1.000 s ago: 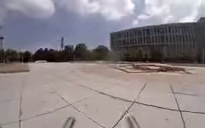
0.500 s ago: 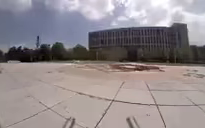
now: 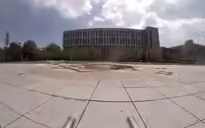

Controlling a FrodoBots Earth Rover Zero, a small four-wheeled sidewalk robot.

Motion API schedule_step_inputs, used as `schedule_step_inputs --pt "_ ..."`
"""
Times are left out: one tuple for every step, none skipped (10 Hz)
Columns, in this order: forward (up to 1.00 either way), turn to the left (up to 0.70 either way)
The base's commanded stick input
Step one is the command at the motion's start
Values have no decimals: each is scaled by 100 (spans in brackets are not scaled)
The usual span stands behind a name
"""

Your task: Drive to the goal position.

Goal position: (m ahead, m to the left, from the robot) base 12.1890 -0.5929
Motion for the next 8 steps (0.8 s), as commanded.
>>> schedule_step_inputs --pt "70 0" --pt "70 0" --pt "70 0" --pt "70 0" --pt "70 0" --pt "70 0" --pt "70 0" --pt "70 0"
